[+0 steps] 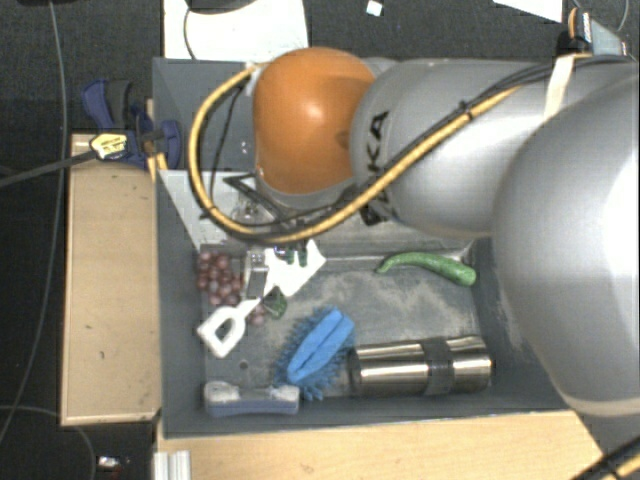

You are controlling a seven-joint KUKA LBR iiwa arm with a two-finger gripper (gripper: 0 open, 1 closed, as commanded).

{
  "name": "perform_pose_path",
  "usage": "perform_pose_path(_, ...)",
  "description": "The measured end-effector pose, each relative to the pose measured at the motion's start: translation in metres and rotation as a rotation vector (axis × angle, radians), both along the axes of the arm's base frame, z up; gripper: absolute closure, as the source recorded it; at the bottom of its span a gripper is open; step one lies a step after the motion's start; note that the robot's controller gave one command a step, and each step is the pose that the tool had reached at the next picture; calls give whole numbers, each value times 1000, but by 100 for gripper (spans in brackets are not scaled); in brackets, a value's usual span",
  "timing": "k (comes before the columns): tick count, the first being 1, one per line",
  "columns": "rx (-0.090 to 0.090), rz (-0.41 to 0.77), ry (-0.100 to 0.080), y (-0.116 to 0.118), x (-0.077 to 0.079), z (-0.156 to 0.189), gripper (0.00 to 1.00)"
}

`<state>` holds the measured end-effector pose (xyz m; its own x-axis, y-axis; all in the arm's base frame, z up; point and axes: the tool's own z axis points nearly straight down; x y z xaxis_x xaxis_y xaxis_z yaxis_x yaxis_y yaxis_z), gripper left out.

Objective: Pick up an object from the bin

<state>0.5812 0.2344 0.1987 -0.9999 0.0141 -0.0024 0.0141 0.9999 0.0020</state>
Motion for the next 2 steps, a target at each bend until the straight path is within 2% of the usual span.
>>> perform_pose_path(1, 0, -1, 0, 0, 0, 0, 0)
perform_pose_path(2, 1, 52, -6, 0, -1, -9, 0)
